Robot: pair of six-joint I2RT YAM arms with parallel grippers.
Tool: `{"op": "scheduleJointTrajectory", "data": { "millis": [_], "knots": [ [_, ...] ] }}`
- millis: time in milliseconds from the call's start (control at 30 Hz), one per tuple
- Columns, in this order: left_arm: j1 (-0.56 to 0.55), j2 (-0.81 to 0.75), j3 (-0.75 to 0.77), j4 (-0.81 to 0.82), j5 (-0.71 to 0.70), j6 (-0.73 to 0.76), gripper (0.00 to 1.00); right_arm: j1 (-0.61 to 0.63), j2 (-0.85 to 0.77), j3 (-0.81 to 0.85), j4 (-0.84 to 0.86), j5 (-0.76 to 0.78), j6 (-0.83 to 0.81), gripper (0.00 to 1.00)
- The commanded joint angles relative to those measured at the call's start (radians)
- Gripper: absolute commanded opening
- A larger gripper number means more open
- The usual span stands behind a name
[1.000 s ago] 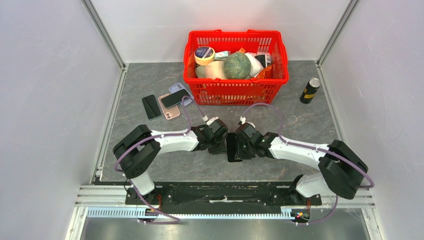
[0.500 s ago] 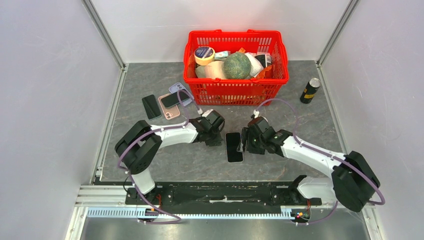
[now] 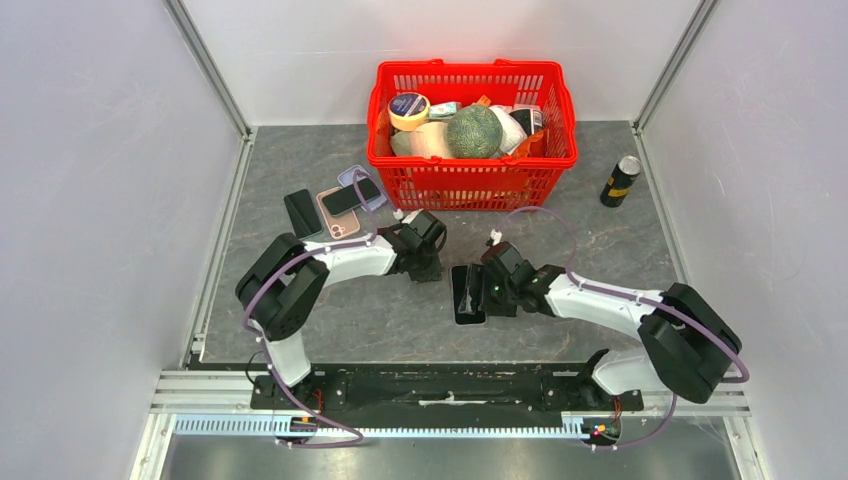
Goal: Put the phone into the phone case
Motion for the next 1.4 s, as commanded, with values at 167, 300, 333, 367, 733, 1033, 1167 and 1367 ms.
{"op": "scheduleJointTrajectory", "data": {
  "millis": [167,300,333,367,733,1033,1167,1367],
  "knots": [
    [0.014,0.104,0.123,-0.043,0.028,0.081,0.11,0.138,0.065,0.039,0.098,0.019,0.094,0.75],
    [0.012,0.14,0.154,-0.042,0.085,0.104,0.1,0.176,0.102,0.069,0.132,0.012,0.103,0.76],
    [0.012,0.153,0.163,-0.04,0.111,0.113,0.11,0.184,0.112,0.08,0.132,0.012,0.102,0.76],
    [0.011,0.164,0.171,-0.036,0.141,0.124,0.11,0.188,0.118,0.089,0.127,0.013,0.096,0.76],
    [-0.054,0.275,0.269,-0.013,0.35,0.225,0.1,0.188,-0.163,0.034,-0.117,0.224,0.035,0.88],
    [-0.094,0.234,0.246,0.001,0.352,0.247,0.15,0.059,-0.339,-0.047,-0.246,0.262,0.009,0.92],
    [-0.081,0.122,0.222,-0.036,0.254,0.249,0.26,0.039,-0.339,-0.07,-0.207,0.225,-0.014,0.91],
    [-0.074,-0.045,0.124,-0.091,0.13,0.224,0.32,0.036,-0.258,-0.073,-0.146,0.191,-0.03,0.82]
  ]
}}
